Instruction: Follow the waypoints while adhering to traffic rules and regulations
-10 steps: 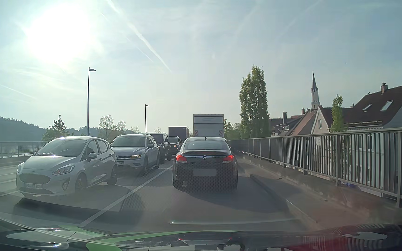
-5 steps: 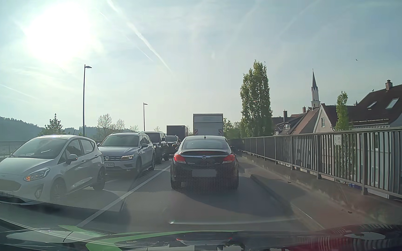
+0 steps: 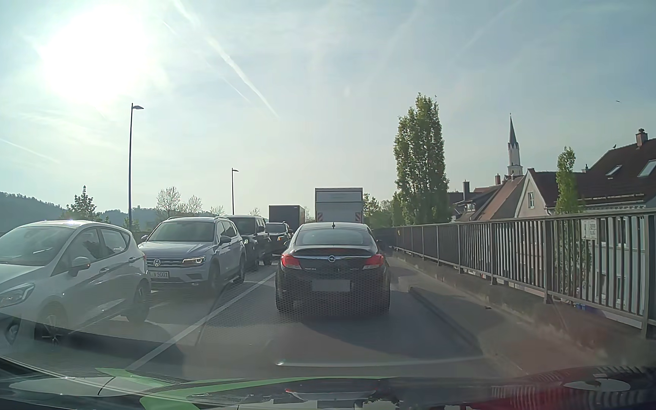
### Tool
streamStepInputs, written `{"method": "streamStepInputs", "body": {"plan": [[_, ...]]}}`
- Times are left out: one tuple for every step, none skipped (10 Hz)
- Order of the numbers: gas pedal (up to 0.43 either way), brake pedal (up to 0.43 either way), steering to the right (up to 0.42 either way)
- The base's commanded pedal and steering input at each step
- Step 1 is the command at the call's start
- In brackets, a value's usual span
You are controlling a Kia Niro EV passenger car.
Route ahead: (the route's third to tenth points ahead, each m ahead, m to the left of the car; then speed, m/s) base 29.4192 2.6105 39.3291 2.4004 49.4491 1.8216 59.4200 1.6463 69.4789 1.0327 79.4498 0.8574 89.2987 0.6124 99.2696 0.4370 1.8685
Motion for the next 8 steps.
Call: {"method": "streamStepInputs", "body": {"plan": [[0.0, 0.0, 0.0], [0.0, 0.0, -0.002], [0.0, 0.0, -0.003], [0.0, 0.0, -0.003], [0.0, 0.0, -0.003], [0.0, 0.0, -0.003], [0.0, 0.0, -0.003], [0.0, 0.0, -0.004]]}}
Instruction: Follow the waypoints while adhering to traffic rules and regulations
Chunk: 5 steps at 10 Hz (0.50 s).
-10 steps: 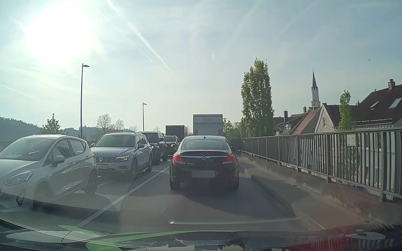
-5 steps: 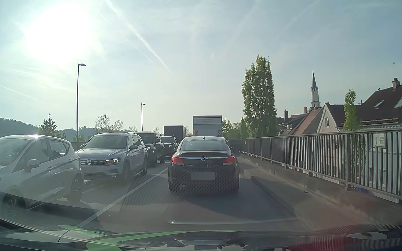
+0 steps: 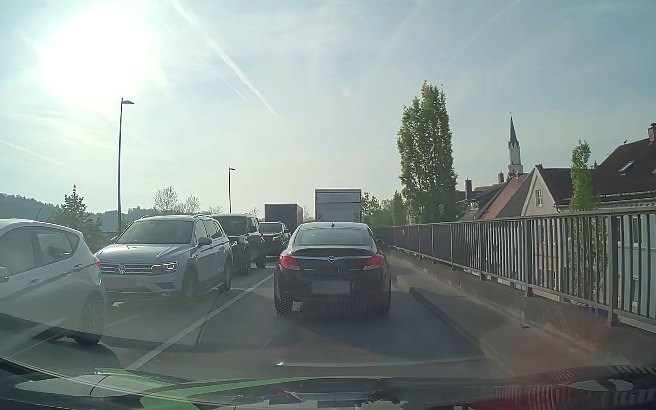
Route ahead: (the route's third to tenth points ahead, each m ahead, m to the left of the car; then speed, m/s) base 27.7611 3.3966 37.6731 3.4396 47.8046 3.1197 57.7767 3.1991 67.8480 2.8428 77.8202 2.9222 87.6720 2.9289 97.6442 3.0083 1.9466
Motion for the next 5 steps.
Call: {"method": "streamStepInputs", "body": {"plan": [[0.0, 0.0, -0.004], [0.0, 0.0, -0.004], [0.0, 0.0, -0.004], [0.0, 0.0, -0.004], [0.0, 0.0, -0.004]]}}
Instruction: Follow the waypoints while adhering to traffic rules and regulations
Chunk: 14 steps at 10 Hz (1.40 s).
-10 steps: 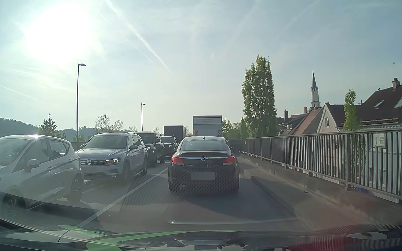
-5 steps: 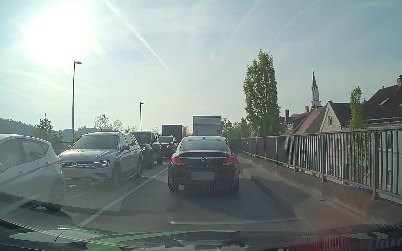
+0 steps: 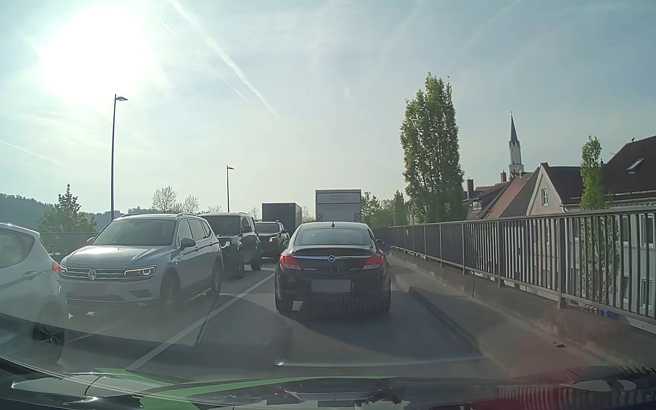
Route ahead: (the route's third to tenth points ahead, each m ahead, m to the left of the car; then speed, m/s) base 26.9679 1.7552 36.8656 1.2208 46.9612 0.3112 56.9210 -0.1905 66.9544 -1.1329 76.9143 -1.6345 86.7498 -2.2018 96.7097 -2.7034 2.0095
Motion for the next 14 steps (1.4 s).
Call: {"method": "streamStepInputs", "body": {"plan": [[0.0, 0.0, -0.004], [0.0, 0.0, -0.004], [0.0, 0.0, -0.004], [0.0, 0.0, -0.003], [0.0, 0.0, -0.004], [0.0, 0.0, -0.004], [0.0, 0.0, -0.004], [0.0, 0.0, -0.005], [0.0, 0.0, -0.005], [0.0, 0.0, -0.005], [0.0, 0.0, -0.005], [0.0, 0.0, -0.004], [0.0, 0.0, -0.005], [0.0, 0.0, -0.005]]}}
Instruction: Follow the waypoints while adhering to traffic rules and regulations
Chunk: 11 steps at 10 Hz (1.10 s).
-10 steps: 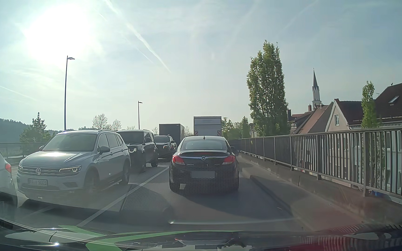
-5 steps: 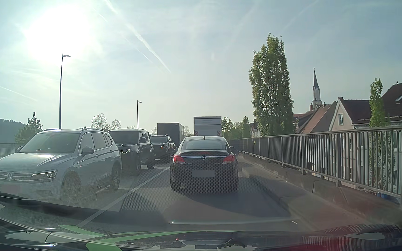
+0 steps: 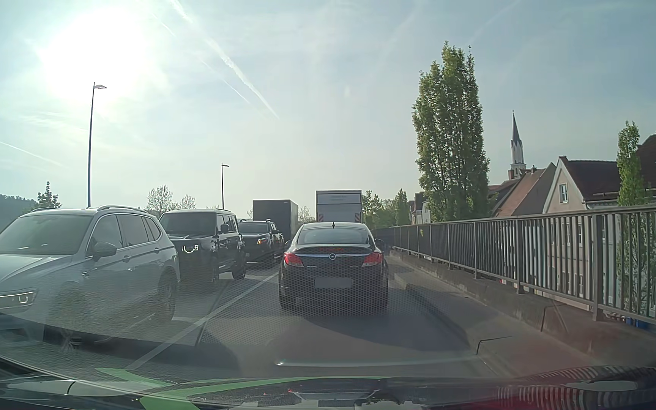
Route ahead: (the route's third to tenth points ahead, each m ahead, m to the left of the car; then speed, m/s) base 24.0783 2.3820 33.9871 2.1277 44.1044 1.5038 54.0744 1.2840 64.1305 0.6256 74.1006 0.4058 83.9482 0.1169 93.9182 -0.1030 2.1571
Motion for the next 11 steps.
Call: {"method": "streamStepInputs", "body": {"plan": [[0.0, 0.0, -0.005], [0.0, 0.0, -0.005], [0.0, 0.0, -0.005], [0.0, 0.0, -0.005], [0.0, 0.0, -0.005], [0.0, 0.0, -0.005], [0.0, 0.0, -0.004], [0.0, 0.0, -0.005], [0.0, 0.0, -0.004], [0.0, 0.0, -0.004], [0.0, 0.0, -0.003]]}}
